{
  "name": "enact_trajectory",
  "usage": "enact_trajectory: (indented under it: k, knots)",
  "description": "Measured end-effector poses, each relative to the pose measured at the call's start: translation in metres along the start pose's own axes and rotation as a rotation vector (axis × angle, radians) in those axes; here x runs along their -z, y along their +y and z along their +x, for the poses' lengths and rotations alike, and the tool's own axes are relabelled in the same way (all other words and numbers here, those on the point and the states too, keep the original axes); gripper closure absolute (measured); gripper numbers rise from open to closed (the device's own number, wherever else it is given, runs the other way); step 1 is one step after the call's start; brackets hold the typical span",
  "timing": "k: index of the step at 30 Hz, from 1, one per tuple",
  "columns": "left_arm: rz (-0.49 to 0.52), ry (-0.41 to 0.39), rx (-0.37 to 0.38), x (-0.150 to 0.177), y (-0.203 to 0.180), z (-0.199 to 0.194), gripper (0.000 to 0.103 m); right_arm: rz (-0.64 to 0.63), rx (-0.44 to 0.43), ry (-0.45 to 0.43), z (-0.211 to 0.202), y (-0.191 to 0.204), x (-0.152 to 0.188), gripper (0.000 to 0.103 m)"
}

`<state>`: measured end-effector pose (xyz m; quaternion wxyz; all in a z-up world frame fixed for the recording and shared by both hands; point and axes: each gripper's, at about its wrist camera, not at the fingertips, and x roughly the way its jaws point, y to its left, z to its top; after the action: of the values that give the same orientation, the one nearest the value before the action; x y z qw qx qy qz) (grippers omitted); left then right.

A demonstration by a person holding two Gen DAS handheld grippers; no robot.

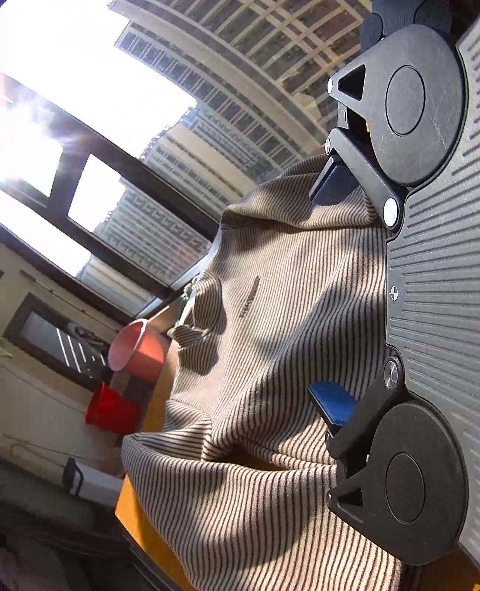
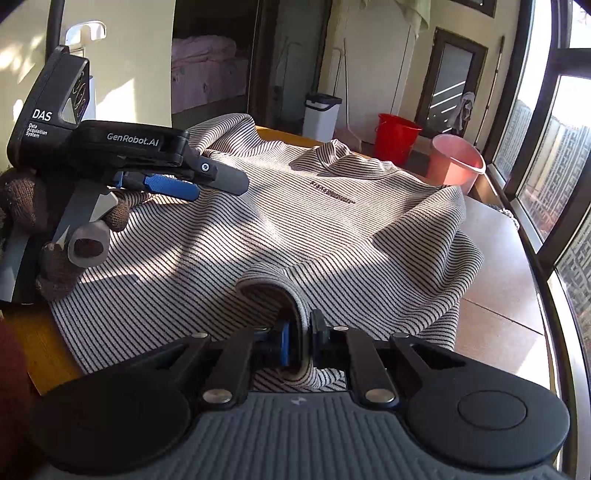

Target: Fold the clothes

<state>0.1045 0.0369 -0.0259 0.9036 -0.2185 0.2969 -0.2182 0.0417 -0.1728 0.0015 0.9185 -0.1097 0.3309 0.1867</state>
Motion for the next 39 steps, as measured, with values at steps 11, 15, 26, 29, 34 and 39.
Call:
enact_trajectory:
  k: [11,15,26,29,34,39]
  knots:
    - [-0.013,-0.005,0.041,0.005,0.001,0.007,0.0,0.505,0.431,-0.345,-0.089,-0.196,-0.102,0.093]
    - [-0.02,-0.006,0.048,0.006,0.003,0.008,0.0,0.49,0.397,-0.368,-0.088,-0.189,-0.126,0.094]
    - [-0.021,-0.001,0.057,0.008,0.005,0.008,0.0,0.256,0.227,-0.322,-0.02,-0.089,-0.197,0.093]
    - [-0.021,0.0,0.06,0.009,0.005,0.008,0.0,0.213,0.182,-0.305,0.002,-0.065,-0.213,0.093]
    - [-0.023,0.001,0.062,0.009,0.005,0.008,0.0,0.147,0.118,-0.275,0.035,-0.021,-0.226,0.093]
    - [-0.026,0.001,0.064,0.01,0.005,0.008,0.0,0.127,0.068,-0.261,0.053,0.003,-0.223,0.087]
